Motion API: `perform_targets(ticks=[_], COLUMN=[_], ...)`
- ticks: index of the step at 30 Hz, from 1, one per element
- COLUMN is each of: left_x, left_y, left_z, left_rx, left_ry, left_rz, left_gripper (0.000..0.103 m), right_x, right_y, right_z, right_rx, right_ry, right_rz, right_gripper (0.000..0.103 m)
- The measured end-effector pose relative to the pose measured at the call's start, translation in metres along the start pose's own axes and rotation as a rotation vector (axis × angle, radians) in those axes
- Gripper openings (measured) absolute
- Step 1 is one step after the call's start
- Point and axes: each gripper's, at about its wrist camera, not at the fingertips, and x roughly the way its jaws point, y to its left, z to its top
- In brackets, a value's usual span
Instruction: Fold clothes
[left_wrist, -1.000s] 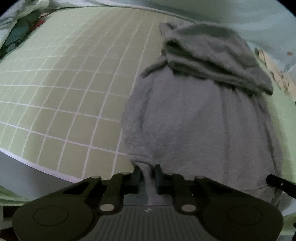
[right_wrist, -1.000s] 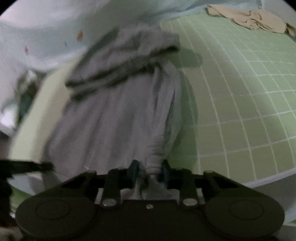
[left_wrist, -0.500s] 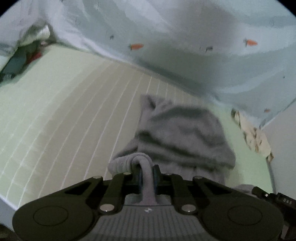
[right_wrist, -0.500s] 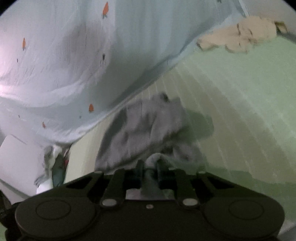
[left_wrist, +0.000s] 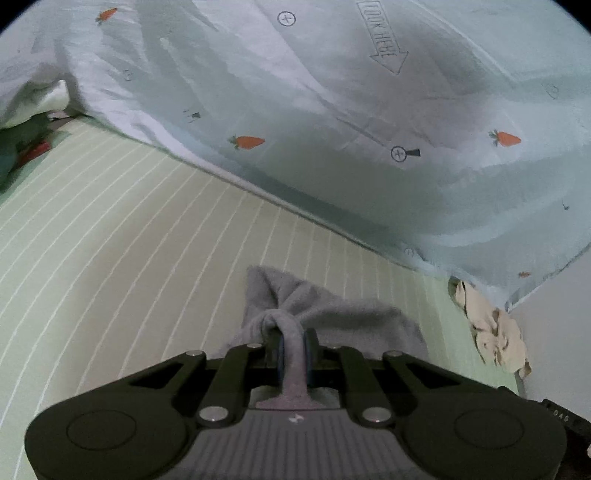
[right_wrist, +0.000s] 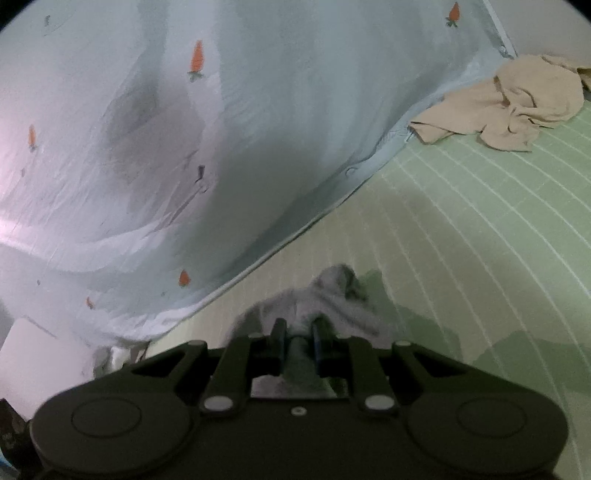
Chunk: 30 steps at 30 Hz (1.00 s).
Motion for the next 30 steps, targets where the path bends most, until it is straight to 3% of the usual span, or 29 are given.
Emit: perform_targets(ticks=[3,6,8,9,10,11,12,15,22,26,30], left_x=[0.036,0.08,0.09,0.089,0.088,0.086,0.082,0.069,0.077,0.084,0.1], left_y=[-0.002,0.005,0.007,0.007,0.007,0.006,0.007,0.014,0.029,0.013,-0.002], left_z=[0.018,0.035,0.044,0.047,0.05,0.053,0.052,0.041,0.0,-0.006,0.001], left_rx=[0.004,-0.077,-0.096,-0.08,-0.065,-0.049,-0.033,-0.009,-0.035,0.087,0.182], left_ry=[0.014,0.069,0.058,0.034,0.009,-0.015,-0.038,-0.06,0.07,0.078,0.084], left_rz=[0.021,0.077,0.085,0.088,0.091,0.094,0.106,0.129,0.17,0.195,0.176], left_gripper=[0.012,0.016,0.025,0.037,0.044,0.054,0.059,0.06,0.06,0.06,0.077], right_x=[0.033,0.073,0.084,0.086,0.082,0.078,0.073,0.057,0.054,0.064,0.084], right_y=[-0.011,-0.023,-0.025,-0.025,-0.023,-0.021,-0.02,-0.022,-0.018,-0.007,0.002], right_z=[0.017,0.032,0.038,0.041,0.041,0.041,0.038,0.023,-0.013,-0.017,-0.004], right_rx=[0.01,0.022,0.024,0.019,-0.006,-0.031,-0.053,-0.116,-0.211,-0.295,-0.422], right_ry=[0.024,0.066,0.056,0.038,0.002,-0.032,-0.051,-0.065,0.01,0.026,0.041], right_rz=[-0.046,-0.139,-0.199,-0.226,-0.246,-0.266,-0.29,-0.338,-0.335,-0.311,-0.332], right_gripper=[0.015,0.02,0.034,0.042,0.06,0.07,0.073,0.074,0.07,0.065,0.065])
